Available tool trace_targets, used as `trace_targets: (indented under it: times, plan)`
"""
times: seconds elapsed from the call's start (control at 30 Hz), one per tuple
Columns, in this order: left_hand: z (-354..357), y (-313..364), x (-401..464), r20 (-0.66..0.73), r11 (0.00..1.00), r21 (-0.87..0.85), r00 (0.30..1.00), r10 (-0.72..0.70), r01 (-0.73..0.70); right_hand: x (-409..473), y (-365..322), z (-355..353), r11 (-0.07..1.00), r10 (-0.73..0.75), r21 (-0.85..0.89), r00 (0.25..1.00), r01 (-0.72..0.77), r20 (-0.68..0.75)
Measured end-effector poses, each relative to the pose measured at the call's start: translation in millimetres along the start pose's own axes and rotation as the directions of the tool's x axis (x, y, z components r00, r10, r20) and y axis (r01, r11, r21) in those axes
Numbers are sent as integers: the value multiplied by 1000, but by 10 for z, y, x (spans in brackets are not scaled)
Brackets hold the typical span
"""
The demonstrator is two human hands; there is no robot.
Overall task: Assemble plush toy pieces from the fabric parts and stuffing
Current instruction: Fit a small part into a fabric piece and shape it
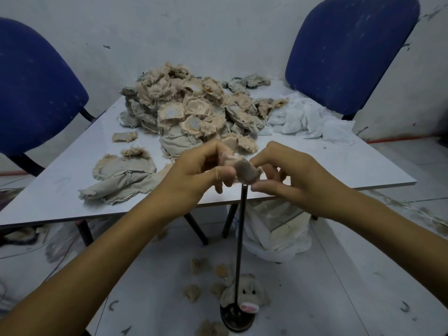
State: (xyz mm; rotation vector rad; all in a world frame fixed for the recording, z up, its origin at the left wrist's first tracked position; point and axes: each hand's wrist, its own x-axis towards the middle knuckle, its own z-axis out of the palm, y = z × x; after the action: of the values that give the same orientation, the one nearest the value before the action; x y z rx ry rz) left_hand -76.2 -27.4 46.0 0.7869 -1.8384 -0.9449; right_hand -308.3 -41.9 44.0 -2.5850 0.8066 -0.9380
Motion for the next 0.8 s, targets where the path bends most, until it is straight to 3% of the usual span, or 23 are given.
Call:
trace_targets:
  times: [0.1, 0.17, 0.23, 0.3, 0.37, 0.43, 0.5, 0.53, 0.57, 0.6, 0.63, 0.7, 0.8]
  plan:
    - [64, -47, 78, 8, 925, -338, 984, -180, 172, 70, -19, 14, 895, 156, 404, 982, -187, 108]
    - [109, -76, 113, 25, 848, -470, 964, -266, 246, 84, -29, 24, 836, 149, 504, 974, -216, 170]
    - [100, -108, 135, 73, 809, -501, 947, -314, 307, 96, -36, 40, 778, 173, 571, 963, -262, 206]
    - [50, -125, 132, 216, 746, -531, 916, -338, 401, 115, -21, 62, 679, 228, 668, 952, -306, 204]
    - [-7, -99, 110, 388, 624, -591, 859, -335, 511, 121, -6, 75, 488, 251, 791, 927, -369, 277]
    - [-34, -66, 109, 444, 617, -574, 837, -318, 539, 123, -13, 66, 365, 223, 832, 907, -417, 357]
    - [-36, -22, 108, 349, 828, -370, 889, -296, 421, 123, -27, 41, 458, 224, 786, 909, -416, 350]
    - [-45, 9, 95, 251, 955, -151, 944, -214, 257, 122, -32, 18, 602, 225, 710, 931, -365, 287]
    - [-64, 24, 77, 167, 992, 114, 984, -65, 46, 117, -34, -5, 775, 201, 570, 962, -273, 187]
    - [-90, 23, 57, 130, 925, 346, 984, 120, -159, 112, -30, -23, 915, 133, 372, 988, -153, 79]
    - [-113, 28, 31, 137, 808, 502, 951, 276, -307, 106, -27, -25, 985, 32, 172, 999, -31, -5]
    - [-122, 47, -19, 197, 600, 663, 878, 436, -447, 83, -40, 6, 986, -149, -87, 984, 141, -94]
    - [-67, 41, -54, 238, 439, 748, 820, 521, -497, 22, -51, 79, 929, -277, -285, 954, 235, -116]
